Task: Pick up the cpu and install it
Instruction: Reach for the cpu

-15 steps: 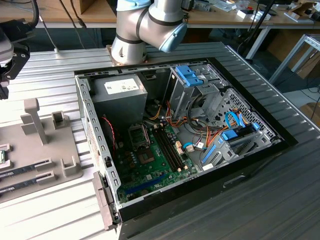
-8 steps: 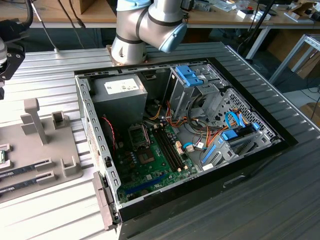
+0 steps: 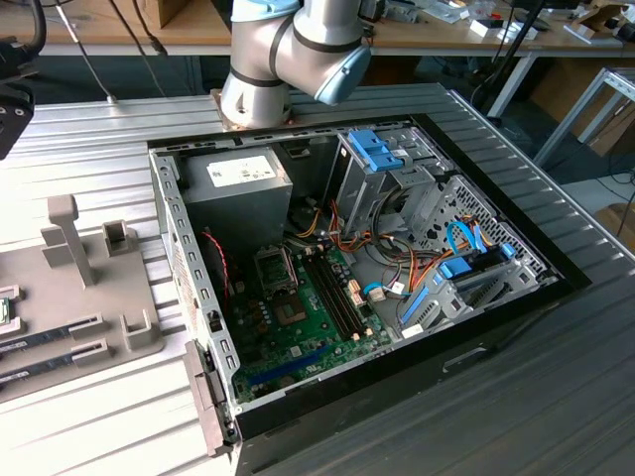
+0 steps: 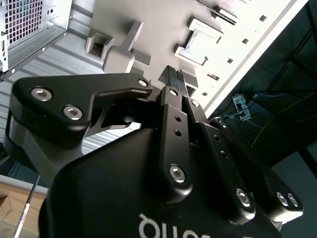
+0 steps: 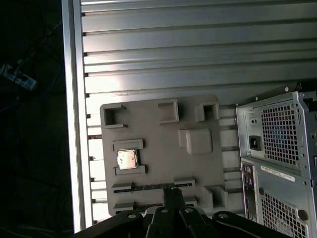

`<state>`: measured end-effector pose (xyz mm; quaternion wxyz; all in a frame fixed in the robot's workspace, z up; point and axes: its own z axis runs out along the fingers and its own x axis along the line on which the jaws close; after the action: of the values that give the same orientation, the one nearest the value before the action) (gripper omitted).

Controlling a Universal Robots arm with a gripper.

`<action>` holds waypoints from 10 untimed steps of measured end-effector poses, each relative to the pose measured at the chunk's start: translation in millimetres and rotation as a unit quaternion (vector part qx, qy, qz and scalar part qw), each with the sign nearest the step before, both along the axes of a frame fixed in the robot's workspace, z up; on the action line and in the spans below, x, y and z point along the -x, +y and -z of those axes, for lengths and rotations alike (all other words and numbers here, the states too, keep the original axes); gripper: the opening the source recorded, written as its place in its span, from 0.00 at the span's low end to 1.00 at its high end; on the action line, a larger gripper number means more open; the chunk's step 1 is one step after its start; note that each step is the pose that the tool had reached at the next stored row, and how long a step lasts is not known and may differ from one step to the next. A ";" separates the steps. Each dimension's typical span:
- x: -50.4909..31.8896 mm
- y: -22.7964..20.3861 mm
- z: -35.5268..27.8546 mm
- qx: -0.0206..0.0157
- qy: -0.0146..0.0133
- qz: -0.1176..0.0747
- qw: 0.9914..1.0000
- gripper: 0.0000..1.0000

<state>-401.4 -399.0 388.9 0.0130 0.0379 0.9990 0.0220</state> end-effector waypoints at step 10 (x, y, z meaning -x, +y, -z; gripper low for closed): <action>6.8 0.0 0.0 0.000 0.000 0.000 1.000 0.11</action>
<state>-408.1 -399.0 388.9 0.0130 0.0378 0.9990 0.0220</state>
